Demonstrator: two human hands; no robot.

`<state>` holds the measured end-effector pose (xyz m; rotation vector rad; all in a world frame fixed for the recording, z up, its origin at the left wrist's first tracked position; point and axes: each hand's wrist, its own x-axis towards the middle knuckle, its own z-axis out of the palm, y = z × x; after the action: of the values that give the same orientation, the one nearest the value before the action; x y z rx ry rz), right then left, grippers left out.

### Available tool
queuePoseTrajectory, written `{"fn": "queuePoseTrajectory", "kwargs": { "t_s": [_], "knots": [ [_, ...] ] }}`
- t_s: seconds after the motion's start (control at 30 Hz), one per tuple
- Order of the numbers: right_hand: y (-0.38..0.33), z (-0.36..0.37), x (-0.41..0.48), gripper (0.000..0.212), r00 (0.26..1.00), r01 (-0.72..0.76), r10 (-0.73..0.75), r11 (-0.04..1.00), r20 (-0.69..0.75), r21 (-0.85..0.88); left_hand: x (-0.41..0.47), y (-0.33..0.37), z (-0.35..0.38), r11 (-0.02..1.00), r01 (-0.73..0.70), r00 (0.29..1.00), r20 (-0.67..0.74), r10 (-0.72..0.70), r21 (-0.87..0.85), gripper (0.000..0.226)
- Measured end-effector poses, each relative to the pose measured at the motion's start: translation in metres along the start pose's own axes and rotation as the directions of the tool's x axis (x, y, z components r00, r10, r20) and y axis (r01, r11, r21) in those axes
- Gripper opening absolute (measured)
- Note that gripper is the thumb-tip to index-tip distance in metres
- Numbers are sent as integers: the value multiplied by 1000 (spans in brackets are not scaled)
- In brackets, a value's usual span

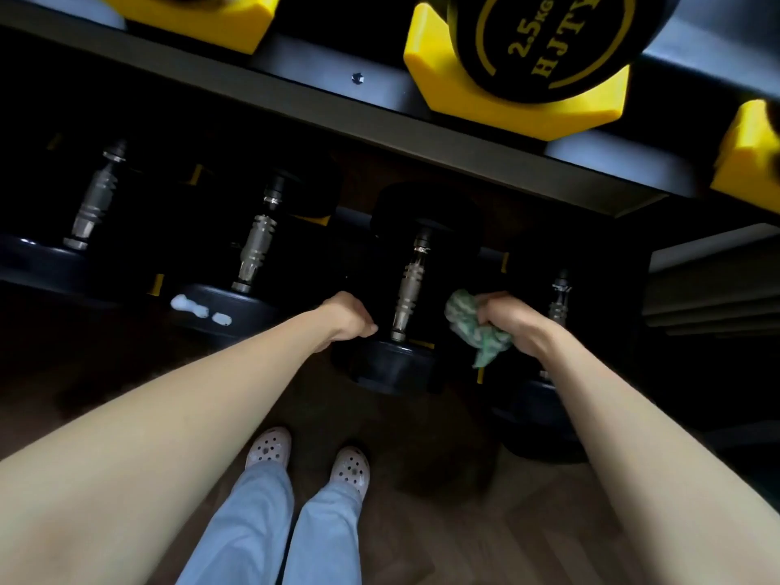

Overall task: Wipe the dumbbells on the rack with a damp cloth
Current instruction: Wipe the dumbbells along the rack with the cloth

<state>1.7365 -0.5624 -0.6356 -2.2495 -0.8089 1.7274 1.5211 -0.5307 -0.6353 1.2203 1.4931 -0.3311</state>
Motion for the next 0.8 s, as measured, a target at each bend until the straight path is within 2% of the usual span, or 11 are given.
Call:
{"fn": "queuePoseTrajectory", "kwargs": {
  "t_s": [0.03,0.07,0.13,0.23,0.27,0.33,0.4,0.47,0.57,0.7,0.8],
  "knots": [
    [1,2,-1,35,998,-52,45,963,31,266,0,1,-1,1000,-5,1000,3,5,-20,31],
    [2,6,-2,36,994,-104,68,869,91,483,-2,2,-1,999,-16,1000,6,16,-36,31],
    [1,14,-7,29,980,-191,80,653,184,733,-4,6,-2,998,-44,999,-21,43,-55,33],
    [1,24,-13,24,971,-229,52,470,232,852,-8,11,-1,937,-97,995,-59,82,-336,30],
    [3,27,-14,28,972,-221,29,435,231,873,-11,15,0,882,-78,996,-4,86,-464,29],
    [6,31,-16,36,972,-204,-34,356,231,912,-13,21,1,724,65,976,196,97,-686,30],
    [8,34,-18,47,970,-184,-101,295,222,938,-13,26,-1,655,202,933,346,97,-728,35],
    [9,33,-18,56,970,-132,-155,314,188,940,-14,29,0,686,221,920,381,88,-693,28],
    [13,32,-18,56,970,-60,-195,385,145,921,-14,32,6,719,208,942,334,35,-663,10],
    [14,33,-21,65,983,33,-166,562,74,826,-12,35,8,698,192,971,238,-33,-689,16],
    [13,36,-22,67,990,113,-141,655,-26,747,-15,40,10,658,214,970,234,-59,-722,20]
  ]
}}
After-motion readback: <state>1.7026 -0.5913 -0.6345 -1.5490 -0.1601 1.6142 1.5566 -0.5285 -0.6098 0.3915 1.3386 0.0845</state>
